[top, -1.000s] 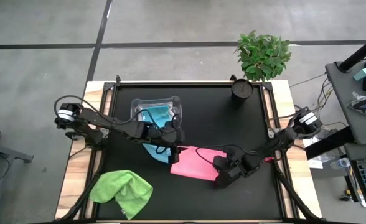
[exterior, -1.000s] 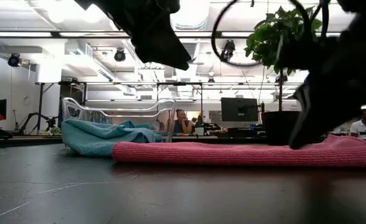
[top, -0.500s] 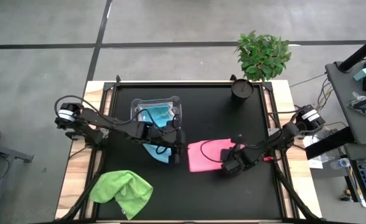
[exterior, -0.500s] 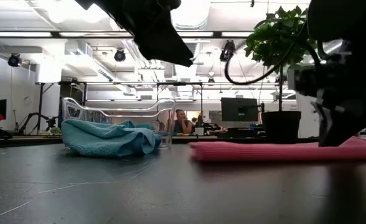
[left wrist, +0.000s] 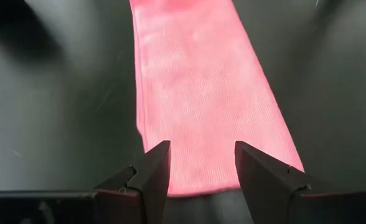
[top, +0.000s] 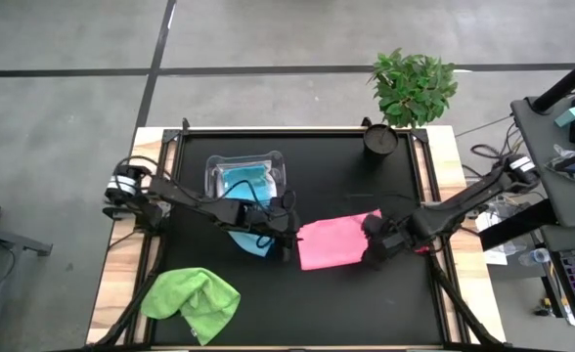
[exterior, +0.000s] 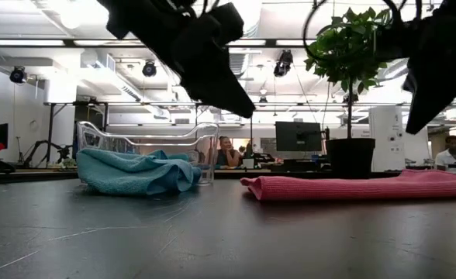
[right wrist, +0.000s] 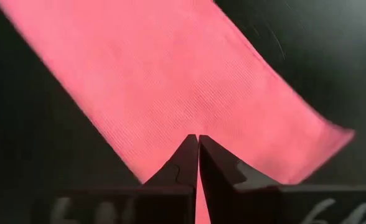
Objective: Fold microfiber towels
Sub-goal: Fold the pink microfiber cloth
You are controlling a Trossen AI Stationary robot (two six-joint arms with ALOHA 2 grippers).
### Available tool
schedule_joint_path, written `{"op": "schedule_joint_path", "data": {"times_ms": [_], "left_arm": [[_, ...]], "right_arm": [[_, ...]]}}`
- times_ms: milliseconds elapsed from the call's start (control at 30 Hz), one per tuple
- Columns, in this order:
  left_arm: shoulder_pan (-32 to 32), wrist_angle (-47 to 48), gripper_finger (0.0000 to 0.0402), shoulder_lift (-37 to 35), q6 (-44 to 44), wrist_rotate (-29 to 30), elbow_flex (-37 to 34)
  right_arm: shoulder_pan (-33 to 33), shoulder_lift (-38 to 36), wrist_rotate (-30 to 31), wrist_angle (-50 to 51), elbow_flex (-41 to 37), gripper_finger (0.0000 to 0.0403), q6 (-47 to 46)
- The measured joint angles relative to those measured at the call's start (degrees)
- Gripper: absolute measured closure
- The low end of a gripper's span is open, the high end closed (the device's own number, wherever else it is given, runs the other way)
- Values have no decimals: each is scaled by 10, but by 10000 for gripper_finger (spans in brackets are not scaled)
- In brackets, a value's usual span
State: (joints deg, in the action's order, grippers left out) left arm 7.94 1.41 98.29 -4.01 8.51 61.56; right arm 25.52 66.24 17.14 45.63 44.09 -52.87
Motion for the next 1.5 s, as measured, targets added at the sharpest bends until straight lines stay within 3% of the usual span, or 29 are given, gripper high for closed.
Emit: {"op": "schedule_joint_path", "data": {"times_ms": [300,600,800,1000,1200,1500], "left_arm": [[0,-46,238,78,-2,0,31],[0,-43,238,160,-1,0,85],[-1,4,238,170,-1,1,84],[-1,46,238,169,-1,6,84],[-1,47,238,169,-1,5,84],[-1,49,238,169,-1,5,83]], "right_arm": [[-16,-102,-27,-1,-81,385,-178],[-36,-109,-33,8,-126,284,-271],[-50,-105,-36,8,-127,197,-286],[-57,-87,-36,-8,-133,139,-286],[-58,-56,-36,-69,-151,114,-284],[-58,-21,-34,-118,-171,116,-270]]}}
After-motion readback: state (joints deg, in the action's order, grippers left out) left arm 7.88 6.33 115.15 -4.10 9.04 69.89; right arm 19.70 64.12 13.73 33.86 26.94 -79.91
